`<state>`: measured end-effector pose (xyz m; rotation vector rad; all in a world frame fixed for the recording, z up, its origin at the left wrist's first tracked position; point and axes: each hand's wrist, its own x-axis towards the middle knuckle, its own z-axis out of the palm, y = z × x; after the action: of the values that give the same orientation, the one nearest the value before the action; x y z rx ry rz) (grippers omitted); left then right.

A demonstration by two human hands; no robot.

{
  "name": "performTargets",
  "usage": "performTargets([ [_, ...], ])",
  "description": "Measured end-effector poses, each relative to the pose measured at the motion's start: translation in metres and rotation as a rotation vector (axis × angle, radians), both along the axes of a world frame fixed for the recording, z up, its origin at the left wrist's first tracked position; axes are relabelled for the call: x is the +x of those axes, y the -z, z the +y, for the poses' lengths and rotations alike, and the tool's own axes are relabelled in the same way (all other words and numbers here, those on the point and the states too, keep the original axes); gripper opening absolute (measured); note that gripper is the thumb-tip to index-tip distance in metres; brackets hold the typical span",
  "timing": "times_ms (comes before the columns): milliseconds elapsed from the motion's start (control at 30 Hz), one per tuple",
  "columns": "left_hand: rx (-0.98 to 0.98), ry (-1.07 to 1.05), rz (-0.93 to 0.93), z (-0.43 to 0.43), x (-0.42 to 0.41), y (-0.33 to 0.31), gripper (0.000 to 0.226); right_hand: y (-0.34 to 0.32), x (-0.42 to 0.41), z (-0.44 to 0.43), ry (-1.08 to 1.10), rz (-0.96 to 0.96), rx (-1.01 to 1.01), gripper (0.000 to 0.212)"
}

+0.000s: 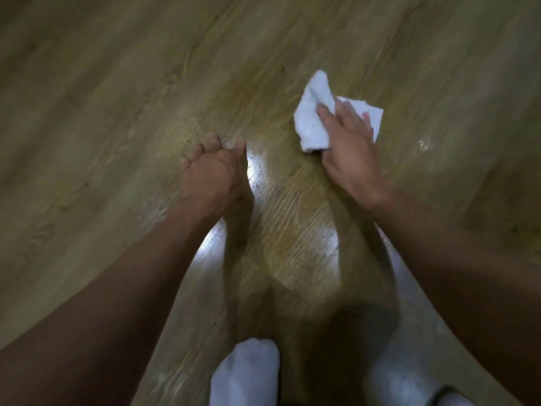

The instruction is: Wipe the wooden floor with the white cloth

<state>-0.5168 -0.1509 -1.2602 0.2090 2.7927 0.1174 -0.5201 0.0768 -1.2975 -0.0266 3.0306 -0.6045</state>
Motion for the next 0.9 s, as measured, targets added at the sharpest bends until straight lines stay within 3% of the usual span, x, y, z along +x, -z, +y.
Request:
performTargets([
  [67,-0.012,-0.004,-0.017,0.003,0.000,-0.004,0.043,-0.008,-0.014,-0.025,0.031,-0.018,0.034,0.069],
  [167,0.018,-0.018,0.013,0.000,-0.003,-0.010,0.036,-0.010,0.016,-0.061,-0.243,0.017,0.052,0.074],
  [267,0.023,-0.002,0.000,-0.003,-0.003,-0.009,0.037,-0.004,0.069,-0.042,-0.451,0.028,-0.013,0.072],
  [367,-0.035,0.058,-0.085,-0.006,-0.006,-0.008,0.046,-0.005,0.064,-0.008,-0.171,0.007,-0.055,0.064],
  [433,-0.025,0.072,-0.167,-0.009,-0.014,-0.012,0.048,-0.008,0.035,-0.011,-0.027,0.004,0.029,0.065],
  [533,0.006,0.099,-0.212,-0.017,-0.022,-0.022,0.051,-0.016,0.017,-0.054,0.019,-0.047,0.042,0.066],
  [667,0.126,0.029,-0.221,-0.028,-0.017,-0.025,0.050,-0.013,0.087,-0.098,-0.372,0.003,0.002,0.071],
  [767,0.147,-0.004,-0.203,-0.026,-0.007,-0.018,0.052,-0.008,0.133,-0.065,-0.590,0.023,-0.033,0.067],
  [833,0.142,-0.013,-0.170,-0.022,-0.001,-0.016,0.049,-0.008,0.140,-0.033,-0.484,-0.018,-0.047,0.062],
  [900,0.128,-0.023,-0.127,-0.017,0.003,-0.015,0.046,-0.012,0.123,-0.017,-0.231,-0.029,-0.089,0.063],
])
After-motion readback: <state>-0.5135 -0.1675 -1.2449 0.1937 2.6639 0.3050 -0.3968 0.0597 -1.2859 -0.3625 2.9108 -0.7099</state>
